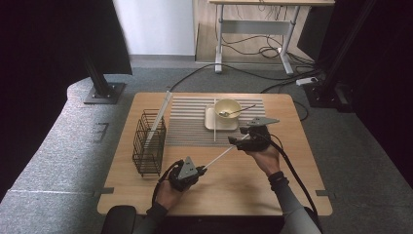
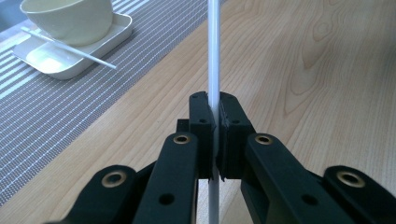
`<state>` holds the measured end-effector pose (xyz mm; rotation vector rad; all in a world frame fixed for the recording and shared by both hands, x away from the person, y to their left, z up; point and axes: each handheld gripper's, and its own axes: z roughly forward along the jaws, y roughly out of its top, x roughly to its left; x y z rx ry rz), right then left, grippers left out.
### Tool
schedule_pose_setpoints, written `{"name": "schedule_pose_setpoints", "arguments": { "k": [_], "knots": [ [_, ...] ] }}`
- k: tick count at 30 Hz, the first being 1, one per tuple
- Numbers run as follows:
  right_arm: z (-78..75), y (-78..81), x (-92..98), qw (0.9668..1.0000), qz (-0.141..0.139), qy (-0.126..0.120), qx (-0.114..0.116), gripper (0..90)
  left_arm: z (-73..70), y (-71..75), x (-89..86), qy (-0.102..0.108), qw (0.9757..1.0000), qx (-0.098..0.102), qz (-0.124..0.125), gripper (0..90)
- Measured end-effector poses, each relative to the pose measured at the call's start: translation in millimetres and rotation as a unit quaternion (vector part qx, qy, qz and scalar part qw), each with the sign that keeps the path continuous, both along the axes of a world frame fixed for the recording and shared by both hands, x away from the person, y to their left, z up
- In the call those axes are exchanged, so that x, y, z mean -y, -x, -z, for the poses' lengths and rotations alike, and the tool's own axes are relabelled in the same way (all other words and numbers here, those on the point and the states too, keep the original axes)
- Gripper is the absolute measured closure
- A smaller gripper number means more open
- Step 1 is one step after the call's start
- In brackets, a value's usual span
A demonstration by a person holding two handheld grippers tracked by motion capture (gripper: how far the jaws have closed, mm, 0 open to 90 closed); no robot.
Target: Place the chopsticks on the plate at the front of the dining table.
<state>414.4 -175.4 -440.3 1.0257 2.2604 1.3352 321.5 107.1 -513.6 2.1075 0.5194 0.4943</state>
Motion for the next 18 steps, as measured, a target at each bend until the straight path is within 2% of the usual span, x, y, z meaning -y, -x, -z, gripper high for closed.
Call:
{"name": "schedule_pose_setpoints", "arguments": {
  "k": [7, 12, 15, 18],
  "knots": [
    [22.5, -10.4, 10.8, 0.9998, 0.014, 0.005, -0.014, 30.6, -1.7, 1.9, 0.5, 0.005, 0.9999, 0.008, 0.003, 85.3],
    [36.8, -15.5, 13.3, 0.9995, 0.024, 0.012, -0.018, 31.1, -3.5, 2.4, 0.0, 0.008, 0.9999, 0.007, 0.004, 85.7],
    [40.6, -16.7, 13.6, 0.9992, 0.027, 0.020, -0.023, 31.3, -3.8, 1.5, -1.8, 0.009, 1.0000, 0.003, 0.000, 85.8],
    [36.0, -13.5, 16.1, 0.9995, 0.027, 0.012, -0.013, 30.5, -3.5, 0.0, -4.1, 0.012, 0.9999, -0.002, -0.006, 85.9]
  ]
}}
